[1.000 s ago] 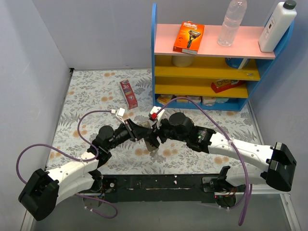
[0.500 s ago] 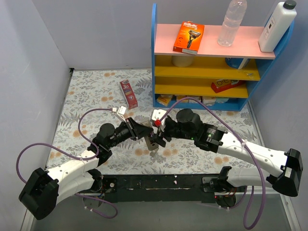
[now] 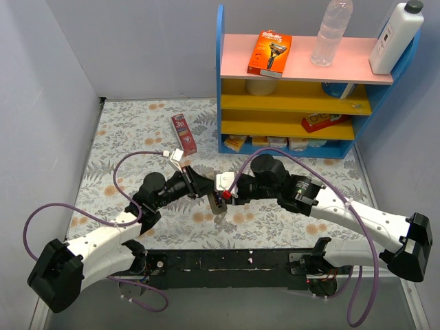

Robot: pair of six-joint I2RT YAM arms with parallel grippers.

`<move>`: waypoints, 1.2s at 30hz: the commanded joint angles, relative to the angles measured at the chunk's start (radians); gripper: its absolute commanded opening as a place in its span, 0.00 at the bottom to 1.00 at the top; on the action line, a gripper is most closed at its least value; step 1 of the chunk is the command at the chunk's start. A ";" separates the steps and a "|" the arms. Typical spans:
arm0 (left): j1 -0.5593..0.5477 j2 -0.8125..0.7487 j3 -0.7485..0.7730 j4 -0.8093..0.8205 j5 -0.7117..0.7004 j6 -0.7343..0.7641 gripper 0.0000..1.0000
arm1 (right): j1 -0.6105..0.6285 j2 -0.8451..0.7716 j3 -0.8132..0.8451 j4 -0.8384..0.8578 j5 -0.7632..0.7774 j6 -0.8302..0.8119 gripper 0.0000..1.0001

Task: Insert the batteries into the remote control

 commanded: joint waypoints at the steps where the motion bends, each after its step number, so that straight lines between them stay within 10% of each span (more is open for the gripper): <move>1: -0.003 -0.018 0.041 -0.014 0.013 0.029 0.00 | -0.011 0.001 0.039 0.009 -0.056 -0.030 0.42; 8: -0.003 -0.027 0.041 -0.022 0.000 0.026 0.00 | -0.025 0.001 0.044 0.044 -0.003 0.085 0.45; 13: -0.003 -0.052 0.013 -0.016 -0.105 -0.013 0.00 | -0.031 -0.020 0.024 0.129 0.144 0.347 0.74; 21: -0.003 0.004 0.021 0.018 -0.236 -0.053 0.00 | -0.028 0.018 0.051 0.043 0.220 0.731 0.91; 36: -0.003 0.085 0.059 0.087 -0.264 -0.074 0.00 | -0.025 0.153 0.107 -0.026 0.264 0.840 0.96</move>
